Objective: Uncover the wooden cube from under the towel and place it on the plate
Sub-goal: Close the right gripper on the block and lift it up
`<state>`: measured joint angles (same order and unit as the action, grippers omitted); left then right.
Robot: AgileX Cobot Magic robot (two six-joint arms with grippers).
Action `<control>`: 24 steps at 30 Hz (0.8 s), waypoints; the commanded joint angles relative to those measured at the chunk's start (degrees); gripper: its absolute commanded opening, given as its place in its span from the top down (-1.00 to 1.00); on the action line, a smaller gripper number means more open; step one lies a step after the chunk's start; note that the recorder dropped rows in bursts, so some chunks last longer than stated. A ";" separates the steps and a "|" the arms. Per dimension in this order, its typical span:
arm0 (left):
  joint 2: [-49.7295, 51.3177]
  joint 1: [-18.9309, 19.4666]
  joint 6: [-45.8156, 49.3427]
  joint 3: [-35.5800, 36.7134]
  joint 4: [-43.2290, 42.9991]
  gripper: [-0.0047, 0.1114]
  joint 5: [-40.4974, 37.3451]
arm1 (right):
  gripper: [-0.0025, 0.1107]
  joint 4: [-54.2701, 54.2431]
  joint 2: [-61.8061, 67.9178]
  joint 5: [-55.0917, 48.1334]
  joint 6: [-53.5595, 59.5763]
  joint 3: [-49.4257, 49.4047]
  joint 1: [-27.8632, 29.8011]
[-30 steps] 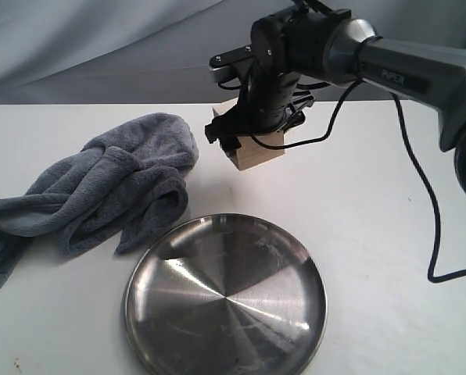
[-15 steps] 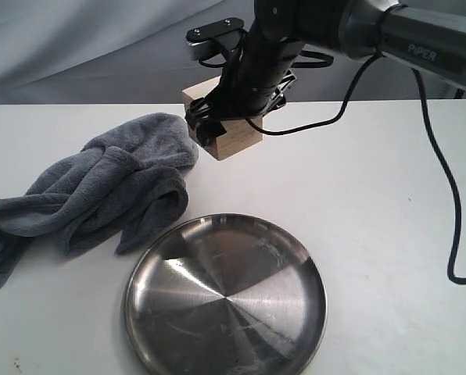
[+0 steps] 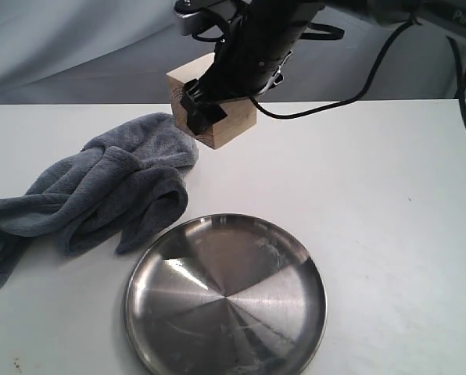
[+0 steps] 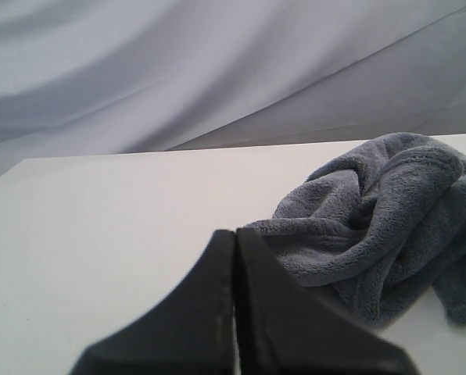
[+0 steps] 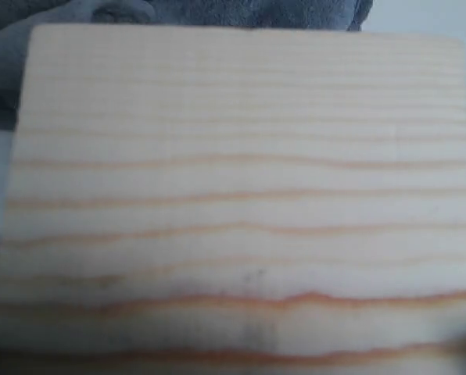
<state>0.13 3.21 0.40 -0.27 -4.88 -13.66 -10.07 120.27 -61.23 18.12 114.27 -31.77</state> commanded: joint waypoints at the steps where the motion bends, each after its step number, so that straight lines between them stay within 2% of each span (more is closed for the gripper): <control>1: -0.13 0.17 -0.05 0.27 0.00 0.92 0.59 | 0.83 -1.04 -2.47 0.59 2.32 0.38 -2.53; 7: -0.13 0.17 0.19 0.27 0.00 0.92 0.59 | 0.83 -0.69 -2.86 0.35 2.73 0.12 -6.13; 15: -0.13 0.17 0.19 0.27 0.00 0.92 0.59 | 0.81 -1.29 -3.64 0.39 2.86 -0.64 -7.15; 19: -0.13 0.17 0.19 0.27 0.00 0.92 0.59 | 0.74 -1.15 -8.44 3.59 3.35 -7.19 -7.15; 24: -0.13 0.17 0.19 0.27 0.00 0.92 0.59 | 0.74 -1.15 -17.39 12.97 3.58 -19.97 -7.15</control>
<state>0.13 3.21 0.40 -0.27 -4.88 -13.66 -10.47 108.10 -54.79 21.17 99.58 -38.81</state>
